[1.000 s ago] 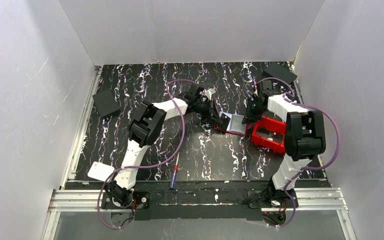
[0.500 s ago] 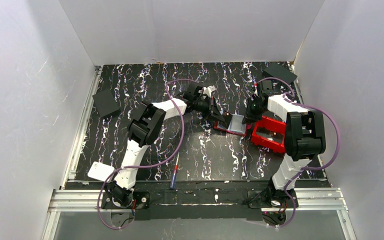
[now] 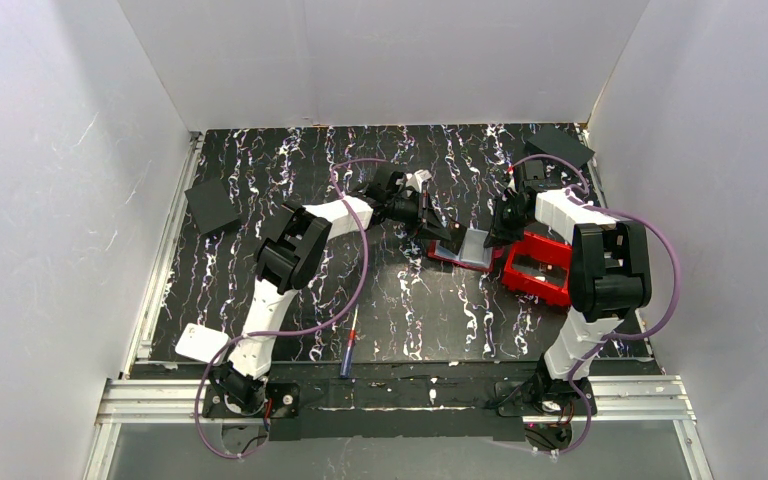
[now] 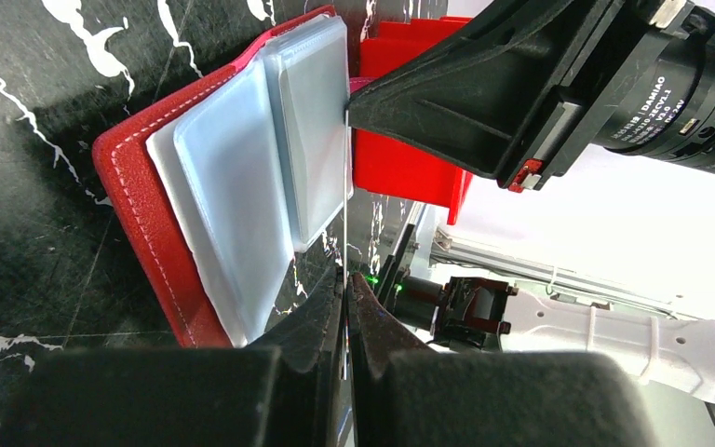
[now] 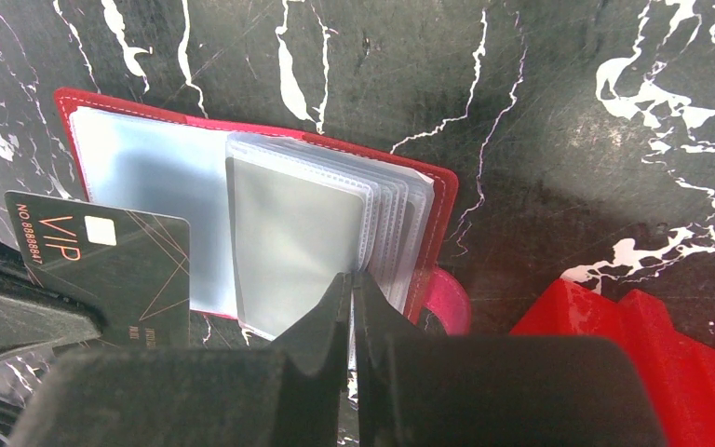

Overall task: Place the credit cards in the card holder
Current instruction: Insert the credit card into the card holder.

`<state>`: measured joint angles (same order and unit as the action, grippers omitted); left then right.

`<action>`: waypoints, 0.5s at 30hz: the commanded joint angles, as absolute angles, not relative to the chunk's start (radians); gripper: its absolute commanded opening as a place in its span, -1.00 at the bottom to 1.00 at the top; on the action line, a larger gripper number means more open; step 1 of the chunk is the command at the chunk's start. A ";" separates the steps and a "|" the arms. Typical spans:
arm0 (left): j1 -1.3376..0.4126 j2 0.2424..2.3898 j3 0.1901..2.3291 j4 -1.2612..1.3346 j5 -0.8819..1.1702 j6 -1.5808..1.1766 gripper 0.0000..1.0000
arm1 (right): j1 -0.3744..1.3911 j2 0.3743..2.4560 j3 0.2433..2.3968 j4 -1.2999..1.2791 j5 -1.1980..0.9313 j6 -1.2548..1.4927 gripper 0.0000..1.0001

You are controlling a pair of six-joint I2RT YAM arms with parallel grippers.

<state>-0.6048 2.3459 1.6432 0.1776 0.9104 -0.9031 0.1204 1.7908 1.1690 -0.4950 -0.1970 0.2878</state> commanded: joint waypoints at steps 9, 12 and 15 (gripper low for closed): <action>-0.610 2.360 1.620 0.152 0.922 -0.900 -1.00 | 0.138 1.844 1.170 -0.485 -0.186 0.276 -0.84; -0.613 2.367 1.628 0.148 0.923 -0.898 -1.00 | 0.138 1.844 1.170 -0.485 -0.187 0.276 -0.85; -0.618 2.373 1.634 0.146 0.925 -0.896 -1.00 | 0.138 1.844 1.170 -0.485 -0.187 0.276 -0.85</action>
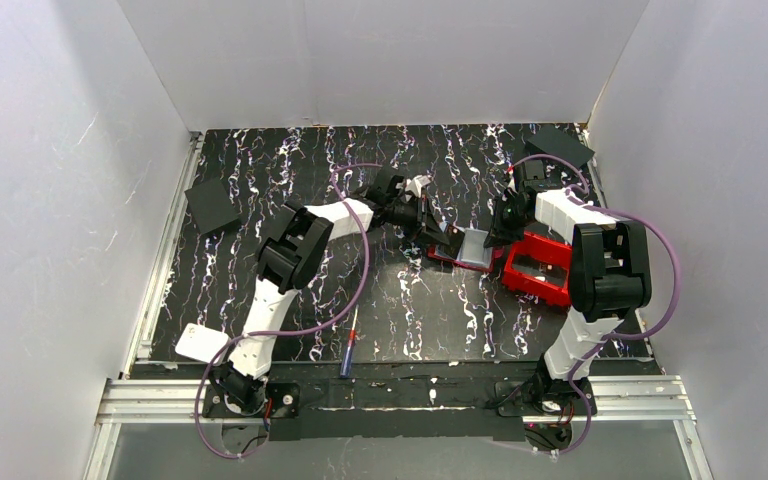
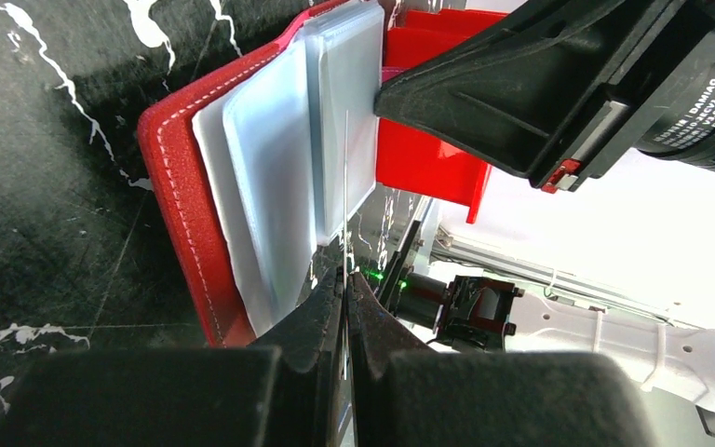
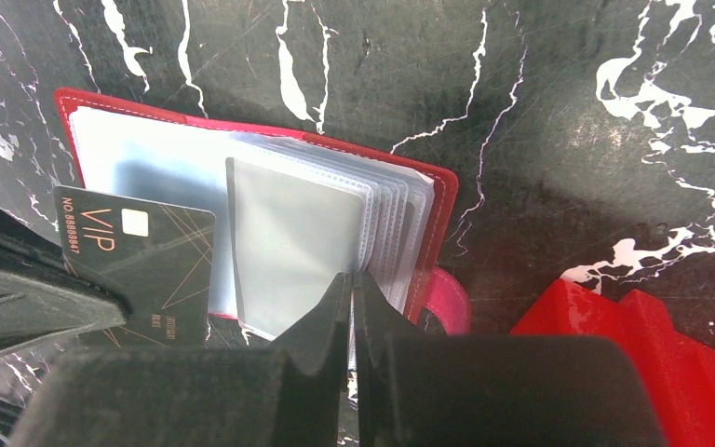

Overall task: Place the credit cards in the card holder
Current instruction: Insert the credit card into the card holder.

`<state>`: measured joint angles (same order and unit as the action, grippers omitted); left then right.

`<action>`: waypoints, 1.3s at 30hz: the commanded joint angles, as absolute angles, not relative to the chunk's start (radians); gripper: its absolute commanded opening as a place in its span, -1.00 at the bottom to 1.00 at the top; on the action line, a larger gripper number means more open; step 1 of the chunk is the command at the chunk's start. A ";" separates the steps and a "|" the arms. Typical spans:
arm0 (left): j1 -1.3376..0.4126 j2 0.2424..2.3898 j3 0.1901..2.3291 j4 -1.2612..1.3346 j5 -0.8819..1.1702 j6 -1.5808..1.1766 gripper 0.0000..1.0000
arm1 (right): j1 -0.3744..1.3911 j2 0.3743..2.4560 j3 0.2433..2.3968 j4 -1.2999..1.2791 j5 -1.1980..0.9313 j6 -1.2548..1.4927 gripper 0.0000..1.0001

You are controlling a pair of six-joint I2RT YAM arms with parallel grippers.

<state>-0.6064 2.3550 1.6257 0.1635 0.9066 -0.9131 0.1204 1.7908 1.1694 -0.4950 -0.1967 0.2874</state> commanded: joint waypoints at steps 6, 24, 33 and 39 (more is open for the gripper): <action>-0.621 2.382 1.634 0.140 0.923 -0.894 -1.00 | 0.138 1.844 1.169 -0.485 -0.188 0.276 -0.85; -0.623 2.456 1.743 0.130 0.915 -0.885 -1.00 | 0.138 1.845 1.166 -0.481 -0.201 0.276 -0.86; -0.627 2.475 1.770 0.130 0.885 -0.894 -1.00 | 0.138 1.847 1.161 -0.480 -0.204 0.275 -0.86; -0.629 2.460 1.750 0.138 0.842 -0.895 -1.00 | 0.138 1.849 1.160 -0.476 -0.208 0.276 -0.86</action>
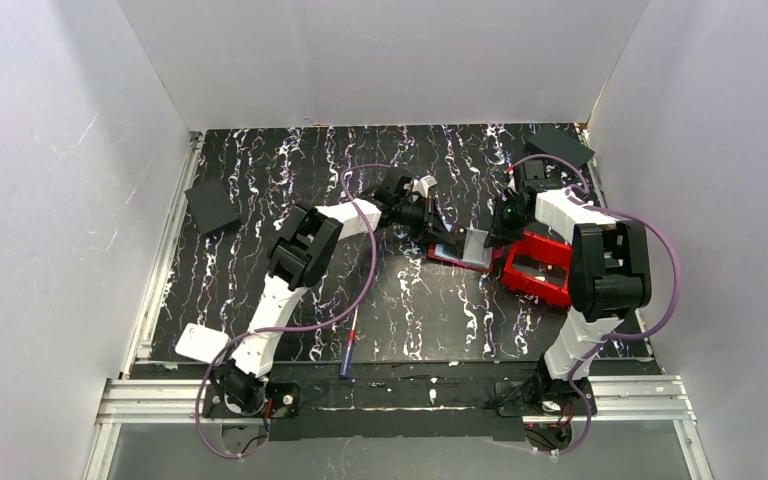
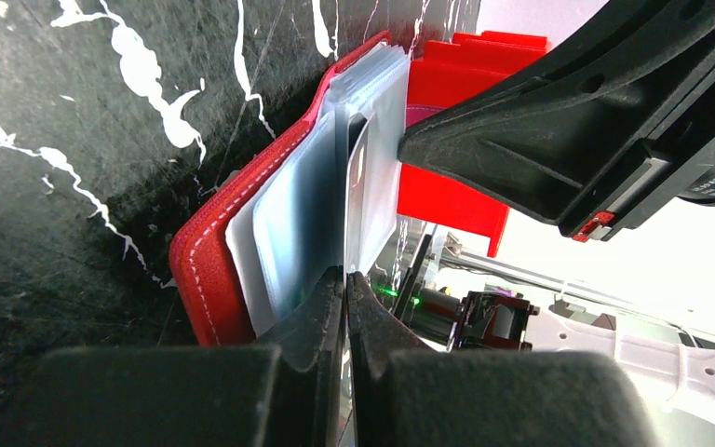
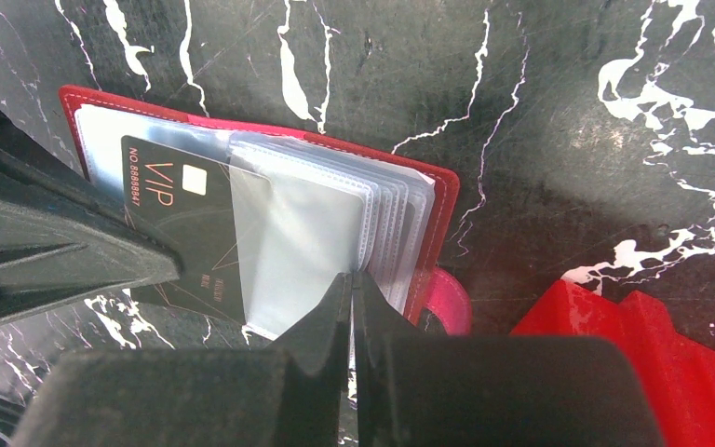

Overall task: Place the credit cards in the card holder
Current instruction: Insert the credit card into the card holder.

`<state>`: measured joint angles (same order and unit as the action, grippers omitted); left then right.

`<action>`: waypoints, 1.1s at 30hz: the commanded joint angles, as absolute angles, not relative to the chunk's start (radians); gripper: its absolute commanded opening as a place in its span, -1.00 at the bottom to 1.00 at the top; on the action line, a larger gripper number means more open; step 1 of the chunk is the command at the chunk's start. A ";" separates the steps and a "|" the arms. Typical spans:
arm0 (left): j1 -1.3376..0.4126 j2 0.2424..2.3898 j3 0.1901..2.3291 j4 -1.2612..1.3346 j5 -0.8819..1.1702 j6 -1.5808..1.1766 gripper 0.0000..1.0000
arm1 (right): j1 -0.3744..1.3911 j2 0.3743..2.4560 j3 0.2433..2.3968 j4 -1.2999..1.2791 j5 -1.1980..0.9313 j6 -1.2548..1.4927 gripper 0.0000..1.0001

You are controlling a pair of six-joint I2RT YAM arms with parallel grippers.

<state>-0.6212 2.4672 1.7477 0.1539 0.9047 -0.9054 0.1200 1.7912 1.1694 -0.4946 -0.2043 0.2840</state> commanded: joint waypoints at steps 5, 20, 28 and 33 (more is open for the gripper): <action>-0.630 2.447 1.723 0.159 0.805 -0.912 -1.00 | 0.138 1.845 1.158 -0.476 -0.207 0.276 -0.86; -0.661 2.437 1.699 0.207 0.809 -0.969 -1.00 | 0.137 1.825 1.189 -0.503 -0.217 0.287 -0.65; -0.687 2.417 1.712 0.150 0.754 -0.933 -0.84 | 0.135 1.782 1.238 -0.571 -0.159 0.306 -0.49; -0.687 2.374 1.755 -0.040 0.677 -0.811 -0.30 | 0.135 1.777 1.245 -0.592 -0.130 0.297 -0.37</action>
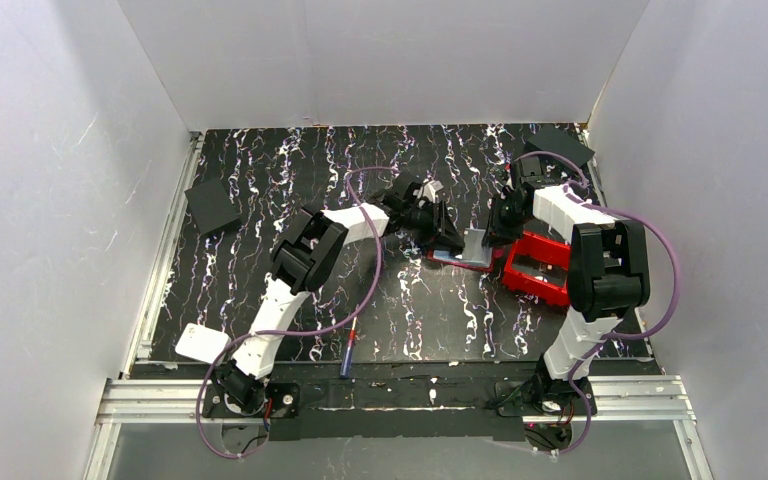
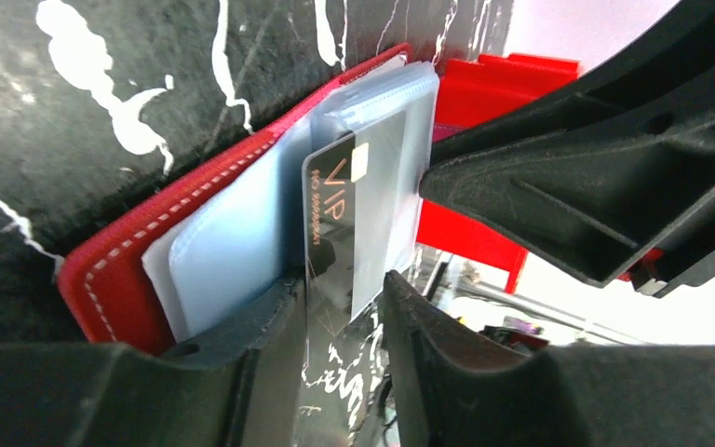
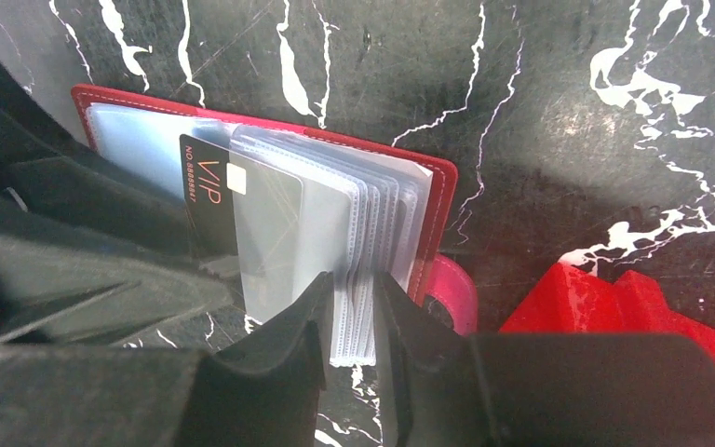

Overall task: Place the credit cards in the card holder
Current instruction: Insert the credit card into the card holder.

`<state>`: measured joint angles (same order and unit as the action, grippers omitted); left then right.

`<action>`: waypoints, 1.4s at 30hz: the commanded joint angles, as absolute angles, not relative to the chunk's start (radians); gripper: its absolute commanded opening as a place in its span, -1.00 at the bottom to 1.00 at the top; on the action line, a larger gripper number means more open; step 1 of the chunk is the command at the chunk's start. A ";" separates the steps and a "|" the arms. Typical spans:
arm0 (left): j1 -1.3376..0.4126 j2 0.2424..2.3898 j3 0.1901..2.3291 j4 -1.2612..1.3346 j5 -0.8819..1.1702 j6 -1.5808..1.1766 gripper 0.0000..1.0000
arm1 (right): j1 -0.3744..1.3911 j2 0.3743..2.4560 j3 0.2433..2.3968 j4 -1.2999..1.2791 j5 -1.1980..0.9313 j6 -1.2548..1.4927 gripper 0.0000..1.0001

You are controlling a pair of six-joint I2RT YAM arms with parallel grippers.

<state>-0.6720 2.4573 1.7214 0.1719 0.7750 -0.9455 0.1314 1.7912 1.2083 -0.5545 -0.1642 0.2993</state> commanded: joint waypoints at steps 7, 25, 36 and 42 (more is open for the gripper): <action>-0.686 2.335 1.815 -0.171 0.637 -0.735 -0.03 | 0.134 1.804 1.215 -0.555 -0.148 0.295 -0.32; -0.715 2.411 1.913 -0.260 0.558 -0.717 0.08 | 0.135 1.804 1.189 -0.500 -0.230 0.311 -0.46; -0.733 2.399 1.877 0.018 0.724 -0.806 0.07 | 0.136 1.803 1.158 -0.466 -0.268 0.331 -0.48; -0.755 2.414 1.900 0.053 0.787 -0.851 0.04 | 0.135 1.799 1.132 -0.404 -0.336 0.379 -0.51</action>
